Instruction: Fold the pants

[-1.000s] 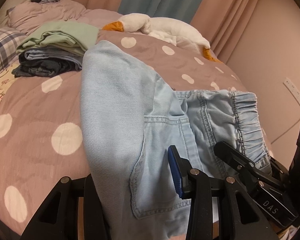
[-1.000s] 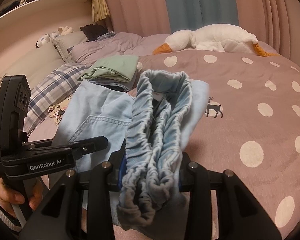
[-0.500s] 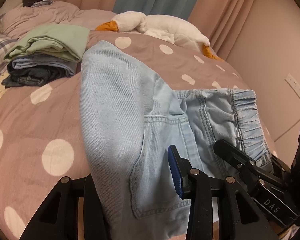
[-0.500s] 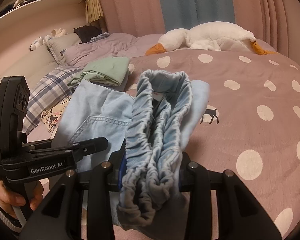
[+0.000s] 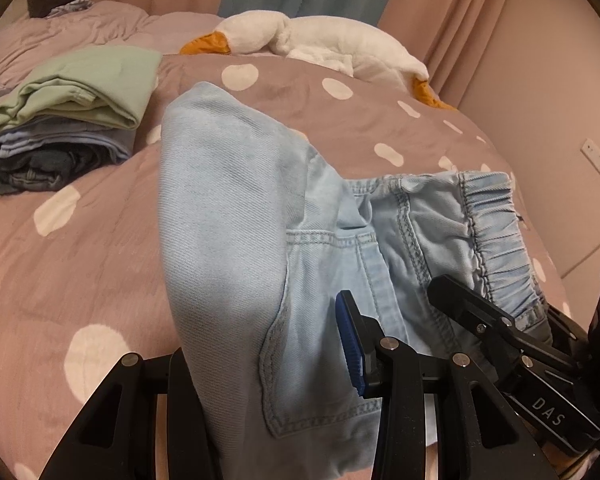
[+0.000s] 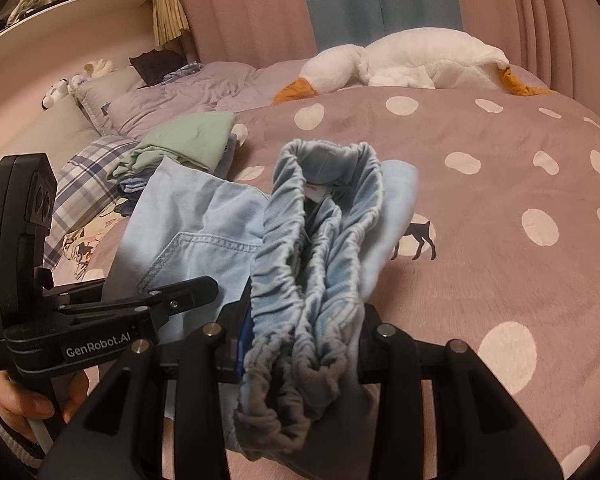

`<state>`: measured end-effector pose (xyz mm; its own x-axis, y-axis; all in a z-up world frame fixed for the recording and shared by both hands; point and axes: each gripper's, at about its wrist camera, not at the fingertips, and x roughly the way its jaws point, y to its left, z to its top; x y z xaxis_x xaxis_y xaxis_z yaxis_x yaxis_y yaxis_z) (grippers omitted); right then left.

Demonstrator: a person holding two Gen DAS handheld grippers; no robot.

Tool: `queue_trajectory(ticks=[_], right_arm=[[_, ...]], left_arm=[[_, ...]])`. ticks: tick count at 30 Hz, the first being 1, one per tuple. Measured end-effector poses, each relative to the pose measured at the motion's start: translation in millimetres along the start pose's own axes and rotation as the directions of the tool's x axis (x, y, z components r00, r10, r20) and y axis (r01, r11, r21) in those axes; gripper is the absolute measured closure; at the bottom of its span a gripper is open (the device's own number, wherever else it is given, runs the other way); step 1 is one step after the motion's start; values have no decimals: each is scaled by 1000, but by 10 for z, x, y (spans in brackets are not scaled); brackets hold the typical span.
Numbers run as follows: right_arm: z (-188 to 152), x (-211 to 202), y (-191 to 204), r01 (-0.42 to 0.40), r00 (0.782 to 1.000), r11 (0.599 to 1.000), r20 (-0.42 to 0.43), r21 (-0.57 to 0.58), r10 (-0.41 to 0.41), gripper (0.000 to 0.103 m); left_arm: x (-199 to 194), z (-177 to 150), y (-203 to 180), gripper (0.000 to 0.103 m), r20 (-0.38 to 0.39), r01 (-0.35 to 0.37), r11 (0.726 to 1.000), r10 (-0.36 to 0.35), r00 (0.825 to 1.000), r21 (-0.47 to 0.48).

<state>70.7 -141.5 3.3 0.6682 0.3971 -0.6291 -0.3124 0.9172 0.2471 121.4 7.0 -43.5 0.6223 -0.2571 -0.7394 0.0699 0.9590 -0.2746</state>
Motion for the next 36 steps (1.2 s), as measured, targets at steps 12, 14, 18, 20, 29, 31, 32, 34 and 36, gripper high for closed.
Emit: queue_trajectory(ticks=[12,14,18,20,29,31,32,34,36], right_arm=[[65,306,-174,9,1000,1000,-31,24,-8,65],[68,353,-191,10,999,1000,-38,26,-9,65],[78,435,-217,10,998,999,-54,31,-9,65],[83,476,-235,9,998,999,-63,34,-6,65],[83,641,-286,10,995,999,-103,53,-4,64],[82,663,-308,8,994,998,-108,61,-1,63],[79,680,-326,6,994,998,-113,65,1,63],[66,713,-357,8,992,997,-123,74,1,63],[41,765,-443,5,990,994,-141,108,10,61]], left_arm=[[306,98,34,63,-37,-12,1000,12,999,8],[352,102,39,63,-43,-15,1000,15,999,10],[427,101,41,63,-60,-20,1000,20,998,12],[457,98,49,63,-67,-22,1000,23,998,13],[573,76,110,63,-97,-35,999,36,995,11],[591,79,116,63,-99,-37,999,38,994,11],[602,84,120,63,-101,-38,999,39,994,13],[631,84,131,63,-103,-45,999,47,994,18],[659,70,152,63,-105,-54,998,56,993,20]])
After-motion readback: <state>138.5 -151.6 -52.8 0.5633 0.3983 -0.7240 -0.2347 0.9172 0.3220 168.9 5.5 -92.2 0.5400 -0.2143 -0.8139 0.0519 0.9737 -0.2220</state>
